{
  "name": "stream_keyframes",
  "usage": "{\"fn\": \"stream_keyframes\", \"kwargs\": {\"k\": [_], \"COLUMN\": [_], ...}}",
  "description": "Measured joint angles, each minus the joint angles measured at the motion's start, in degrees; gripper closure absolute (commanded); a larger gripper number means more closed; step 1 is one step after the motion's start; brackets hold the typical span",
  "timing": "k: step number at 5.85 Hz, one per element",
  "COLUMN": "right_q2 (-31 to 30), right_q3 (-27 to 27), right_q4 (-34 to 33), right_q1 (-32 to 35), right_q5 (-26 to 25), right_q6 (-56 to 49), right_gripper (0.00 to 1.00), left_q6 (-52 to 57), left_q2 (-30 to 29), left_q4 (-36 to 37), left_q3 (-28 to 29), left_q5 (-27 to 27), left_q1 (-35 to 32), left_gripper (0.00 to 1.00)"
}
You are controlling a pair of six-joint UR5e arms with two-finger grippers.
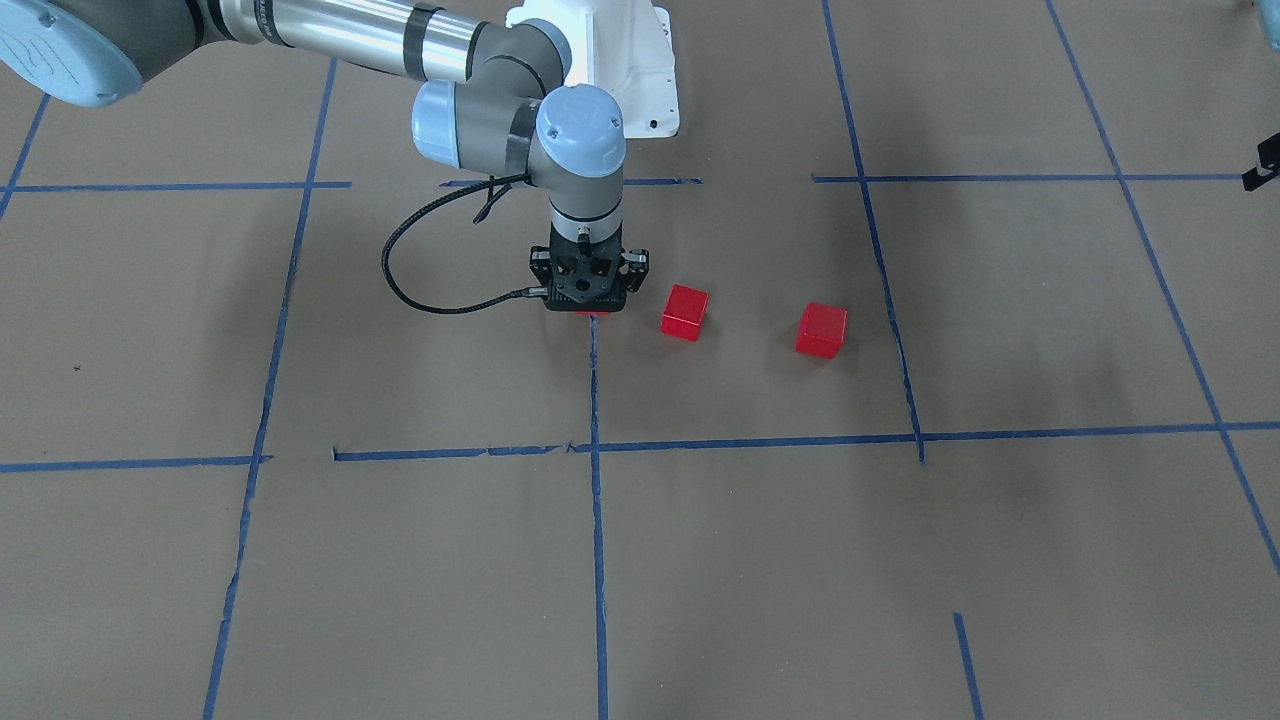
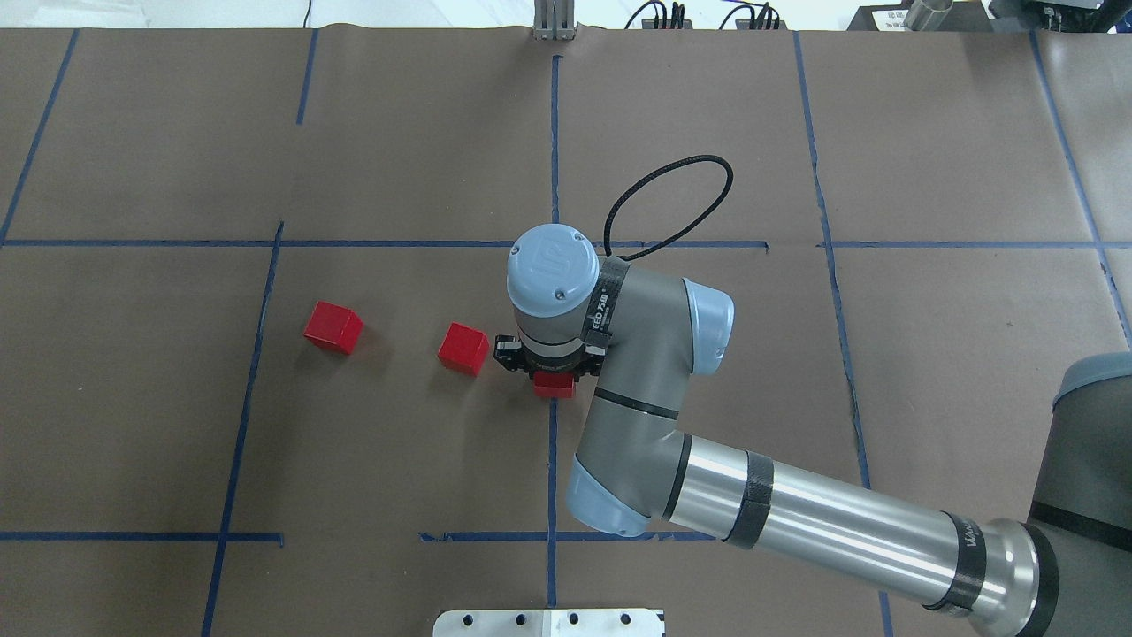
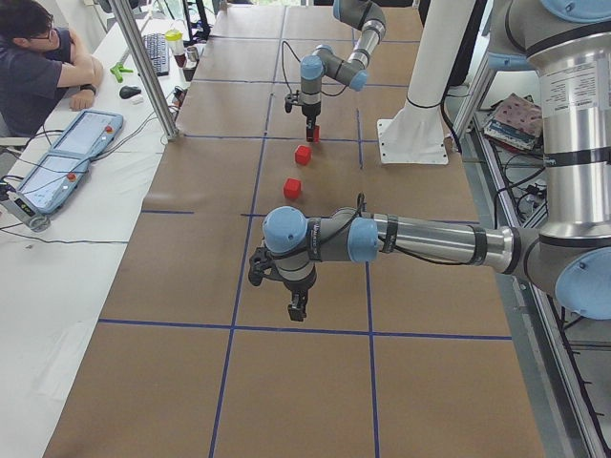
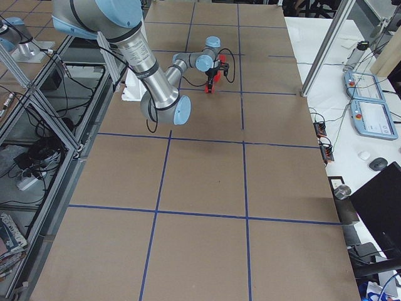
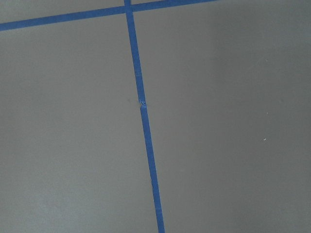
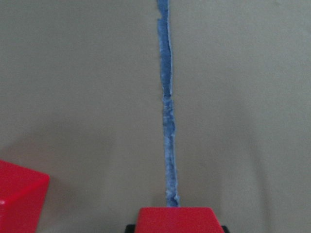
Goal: Form red blocks into L shape at center
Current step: 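Lower the red cube beside the center tape line and open the right gripper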
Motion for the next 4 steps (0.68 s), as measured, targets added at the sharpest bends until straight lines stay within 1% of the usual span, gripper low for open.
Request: {"fn": "stream_keyframes", "kwargs": {"k": [2,3,4], "right_q2": [0.2,0.3,0.4], "right_q3": [-0.4,-0.4,-0.4], "right_q4": [0.0,0.1,0.0], "right_q1": [0.0,0.0,-0.1], "right_q5": [0.0,0.0,0.0], "right_q6": [-0.2,-0.2,-0.2], "right_gripper": [0.32,0.13,0.0], "left_q6": [0.0,0.0,0.0], "left_q2": [0.0,0.0,0.0], "left_q4": [0.0,0.0,0.0], "left_q3": [0.0,0.0,0.0], "left_q5": [0.0,0.0,0.0], "left_q1": [0.0,0.0,0.0], "left_gripper": [0.0,0.0,0.0]}}
